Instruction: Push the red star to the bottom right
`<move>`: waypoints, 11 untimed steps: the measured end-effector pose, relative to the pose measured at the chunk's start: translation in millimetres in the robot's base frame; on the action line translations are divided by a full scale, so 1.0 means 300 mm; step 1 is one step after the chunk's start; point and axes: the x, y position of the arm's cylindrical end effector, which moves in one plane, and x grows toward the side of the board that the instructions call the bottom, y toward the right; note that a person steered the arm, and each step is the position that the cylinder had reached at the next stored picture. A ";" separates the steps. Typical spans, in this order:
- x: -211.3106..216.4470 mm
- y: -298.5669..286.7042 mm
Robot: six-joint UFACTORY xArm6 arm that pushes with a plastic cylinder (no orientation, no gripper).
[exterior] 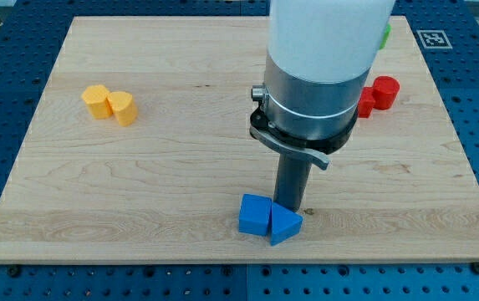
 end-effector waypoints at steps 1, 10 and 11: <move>-0.069 0.049; -0.498 0.108; -0.519 0.110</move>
